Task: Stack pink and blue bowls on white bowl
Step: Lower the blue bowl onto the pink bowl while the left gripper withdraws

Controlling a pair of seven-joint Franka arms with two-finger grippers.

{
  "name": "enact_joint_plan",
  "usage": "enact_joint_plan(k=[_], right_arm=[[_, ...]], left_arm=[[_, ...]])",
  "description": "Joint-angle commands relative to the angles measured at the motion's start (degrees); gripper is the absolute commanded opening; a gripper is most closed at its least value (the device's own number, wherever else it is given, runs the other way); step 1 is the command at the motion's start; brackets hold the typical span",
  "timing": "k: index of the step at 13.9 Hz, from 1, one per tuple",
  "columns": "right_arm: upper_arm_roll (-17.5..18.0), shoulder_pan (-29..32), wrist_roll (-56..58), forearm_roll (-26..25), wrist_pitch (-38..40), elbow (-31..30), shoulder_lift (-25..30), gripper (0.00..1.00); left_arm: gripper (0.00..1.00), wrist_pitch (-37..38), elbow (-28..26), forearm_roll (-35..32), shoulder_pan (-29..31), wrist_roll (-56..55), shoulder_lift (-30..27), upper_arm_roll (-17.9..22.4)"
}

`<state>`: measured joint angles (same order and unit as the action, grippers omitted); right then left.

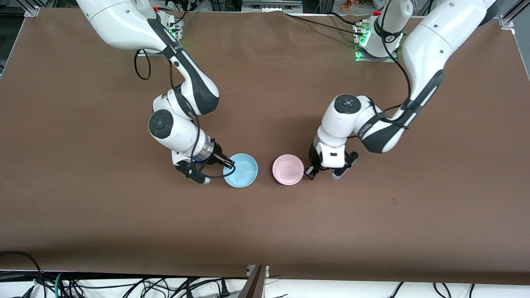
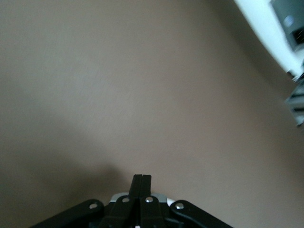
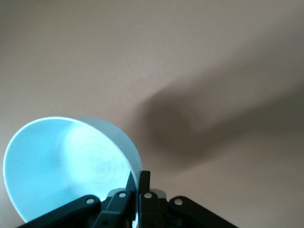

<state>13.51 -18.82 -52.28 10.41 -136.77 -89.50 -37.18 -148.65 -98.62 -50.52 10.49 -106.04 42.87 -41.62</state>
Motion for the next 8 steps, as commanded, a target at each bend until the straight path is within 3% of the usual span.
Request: enact_joint_plan(k=[1,4,8], right_arm=[[-0.15,-3.4,-5.1,-0.04,-2.52,4.07,-3.51,0.0],[-0.58,-6.83,-8.54,-0.31,-8.06,4.16,-5.18,0.0],[-0.85,-10.09,-8.72,-0.4,-14.13,4.77,-7.12,0.0]], left_arm=[[0.0,0.12,0.53,1.56,6.89,5.29,-0.95,-5.39],[0.0,1.26,2.72,5.59,13.31,10.57,-0.95,-9.7],[0.0,8.26,10.53,16.91,15.96,23.9,-0.95,-10.24]])
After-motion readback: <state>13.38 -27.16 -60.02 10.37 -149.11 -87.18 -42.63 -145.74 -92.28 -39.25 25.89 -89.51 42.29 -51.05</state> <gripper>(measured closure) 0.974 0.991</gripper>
